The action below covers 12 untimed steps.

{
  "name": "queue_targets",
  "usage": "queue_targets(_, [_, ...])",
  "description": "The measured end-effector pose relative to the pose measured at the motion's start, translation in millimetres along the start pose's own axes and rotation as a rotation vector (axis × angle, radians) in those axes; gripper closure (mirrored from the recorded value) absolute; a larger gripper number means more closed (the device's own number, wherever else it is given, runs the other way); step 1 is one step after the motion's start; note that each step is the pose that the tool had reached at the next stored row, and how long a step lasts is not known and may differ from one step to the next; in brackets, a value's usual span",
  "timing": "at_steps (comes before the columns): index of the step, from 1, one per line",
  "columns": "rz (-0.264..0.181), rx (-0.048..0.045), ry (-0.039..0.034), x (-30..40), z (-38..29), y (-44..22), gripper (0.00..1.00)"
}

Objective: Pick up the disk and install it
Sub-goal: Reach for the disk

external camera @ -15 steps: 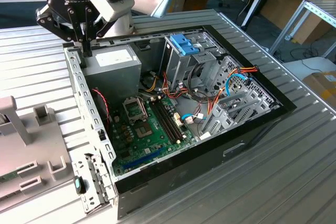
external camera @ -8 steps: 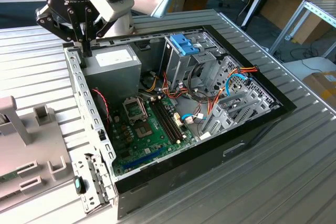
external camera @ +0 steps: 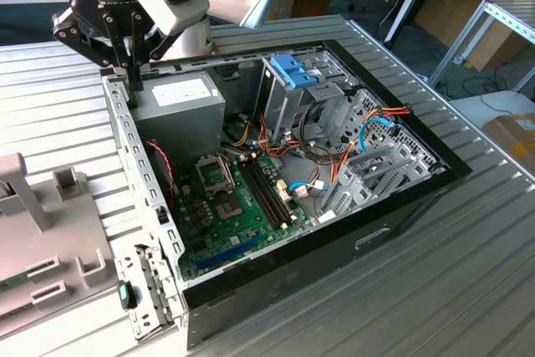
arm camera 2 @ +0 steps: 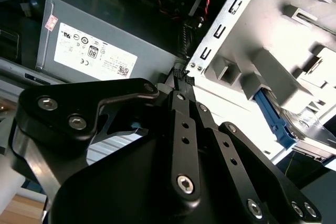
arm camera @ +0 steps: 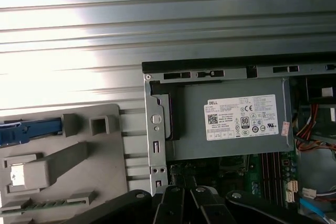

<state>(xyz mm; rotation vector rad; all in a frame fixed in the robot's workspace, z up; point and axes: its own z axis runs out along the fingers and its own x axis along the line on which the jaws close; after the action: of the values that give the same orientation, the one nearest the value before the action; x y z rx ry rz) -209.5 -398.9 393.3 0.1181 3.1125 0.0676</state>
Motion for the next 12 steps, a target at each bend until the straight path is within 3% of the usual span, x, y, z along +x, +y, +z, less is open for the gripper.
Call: queue_targets(12, [0.0,0.0,0.0,14.1,-0.4,-1.1,0.89])
